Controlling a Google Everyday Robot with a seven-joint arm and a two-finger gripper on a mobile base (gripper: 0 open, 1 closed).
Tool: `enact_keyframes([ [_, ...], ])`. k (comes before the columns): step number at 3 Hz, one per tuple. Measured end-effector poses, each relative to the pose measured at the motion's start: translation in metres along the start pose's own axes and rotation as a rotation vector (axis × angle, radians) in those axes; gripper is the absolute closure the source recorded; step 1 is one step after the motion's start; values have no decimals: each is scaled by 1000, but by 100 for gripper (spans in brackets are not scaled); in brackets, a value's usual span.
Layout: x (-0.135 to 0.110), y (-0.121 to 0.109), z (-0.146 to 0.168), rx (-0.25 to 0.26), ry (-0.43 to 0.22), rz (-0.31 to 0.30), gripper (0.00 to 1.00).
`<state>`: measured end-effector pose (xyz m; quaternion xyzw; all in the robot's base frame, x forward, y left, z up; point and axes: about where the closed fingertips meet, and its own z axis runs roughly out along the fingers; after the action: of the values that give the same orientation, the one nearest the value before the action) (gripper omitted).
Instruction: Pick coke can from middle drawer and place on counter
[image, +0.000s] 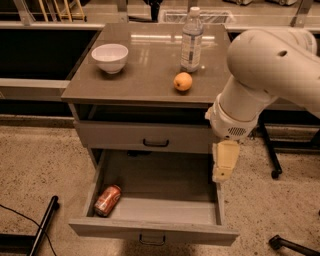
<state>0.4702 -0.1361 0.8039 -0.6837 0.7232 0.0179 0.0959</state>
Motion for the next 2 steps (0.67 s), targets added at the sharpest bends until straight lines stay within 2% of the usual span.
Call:
enact_keyframes([
  [1,-10,-4,3,-5,-15,-40,0],
  [2,-76,-27,38,0,-118,-204,0],
])
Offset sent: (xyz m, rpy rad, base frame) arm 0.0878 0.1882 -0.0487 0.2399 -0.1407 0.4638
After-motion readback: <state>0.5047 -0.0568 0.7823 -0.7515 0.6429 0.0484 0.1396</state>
